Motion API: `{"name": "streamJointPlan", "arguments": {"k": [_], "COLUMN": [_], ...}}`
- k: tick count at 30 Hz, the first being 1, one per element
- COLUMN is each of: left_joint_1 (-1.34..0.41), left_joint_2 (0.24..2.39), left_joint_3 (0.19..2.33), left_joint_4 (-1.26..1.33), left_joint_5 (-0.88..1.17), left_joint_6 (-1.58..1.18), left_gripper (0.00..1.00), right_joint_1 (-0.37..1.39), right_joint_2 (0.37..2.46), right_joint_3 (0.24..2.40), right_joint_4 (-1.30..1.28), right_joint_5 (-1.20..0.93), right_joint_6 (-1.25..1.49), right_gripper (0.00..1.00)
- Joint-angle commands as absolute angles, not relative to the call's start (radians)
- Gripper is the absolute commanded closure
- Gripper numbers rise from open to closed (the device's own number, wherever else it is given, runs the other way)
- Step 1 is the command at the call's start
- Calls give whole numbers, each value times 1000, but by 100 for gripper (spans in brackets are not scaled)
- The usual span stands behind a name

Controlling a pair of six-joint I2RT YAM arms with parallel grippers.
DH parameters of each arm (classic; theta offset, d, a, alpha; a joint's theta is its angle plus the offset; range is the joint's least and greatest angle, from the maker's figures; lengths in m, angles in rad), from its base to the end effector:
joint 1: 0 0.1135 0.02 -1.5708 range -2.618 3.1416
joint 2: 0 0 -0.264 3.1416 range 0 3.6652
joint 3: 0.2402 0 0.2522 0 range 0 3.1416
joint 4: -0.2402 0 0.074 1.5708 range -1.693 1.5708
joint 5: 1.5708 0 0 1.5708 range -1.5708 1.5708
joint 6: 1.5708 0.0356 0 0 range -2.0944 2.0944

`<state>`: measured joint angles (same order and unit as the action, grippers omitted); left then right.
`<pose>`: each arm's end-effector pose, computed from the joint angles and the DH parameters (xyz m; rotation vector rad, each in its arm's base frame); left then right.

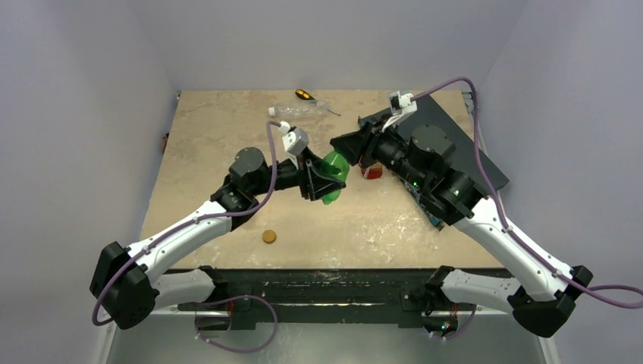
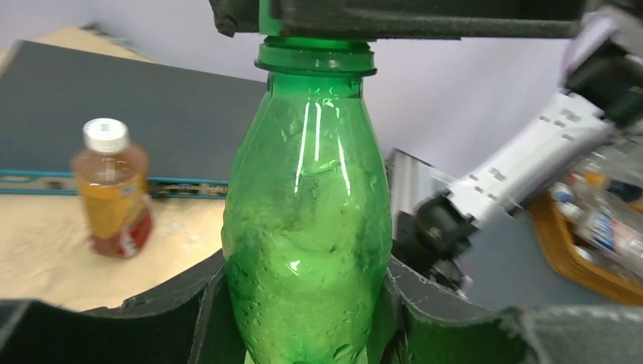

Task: Screw on the bottle caps
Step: Screw the bottle cap onto the plastic bottle.

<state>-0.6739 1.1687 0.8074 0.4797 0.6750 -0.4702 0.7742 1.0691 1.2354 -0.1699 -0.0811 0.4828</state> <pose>0.1956 -0.1847 0.3380 0.7583 1.4631 -1.3864 0.1654 0.1658 0.4443 -0.3098 1.6453 1.0349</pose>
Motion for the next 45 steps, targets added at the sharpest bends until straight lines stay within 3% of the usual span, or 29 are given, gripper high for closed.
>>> {"name": "streamJointPlan", "arguments": {"k": [1, 7, 12, 13, 17, 18, 27, 34, 45], "left_joint_1": [-756, -876, -915, -916, -908, -901, -733, -695, -694], "left_joint_2": [1162, 1242, 1285, 1288, 1272, 1269, 1198, 1164, 1187], "left_joint_3": [954, 1046, 1090, 1091, 1073, 1070, 978, 915, 823], "left_joint_4": [279, 247, 213, 200, 155, 138, 138, 342, 683], "left_joint_5": [196, -155, -252, -252, -177, -146, 406, 741, 837], "left_joint_6": [-242, -119, -77, -77, -83, -88, -216, -363, -597], "left_gripper": [100, 100, 100, 100, 100, 100, 100, 100, 100], "right_joint_1": [852, 924, 934, 934, 905, 879, 591, 524, 525], "right_joint_2": [1151, 1331, 1388, 1386, 1329, 1313, 1151, 1083, 1069], "right_joint_3": [1328, 1519, 1589, 1598, 1607, 1612, 1480, 1310, 1203], "right_joint_4": [-405, -585, -596, -591, -534, -528, -317, -111, 134], "right_joint_5": [197, 398, 417, 389, 340, 312, -268, -636, -785], "right_joint_6": [637, 774, 791, 791, 724, 703, 464, 417, 497], "right_gripper": [100, 100, 98, 88, 12, 2, 1, 4, 21]}}
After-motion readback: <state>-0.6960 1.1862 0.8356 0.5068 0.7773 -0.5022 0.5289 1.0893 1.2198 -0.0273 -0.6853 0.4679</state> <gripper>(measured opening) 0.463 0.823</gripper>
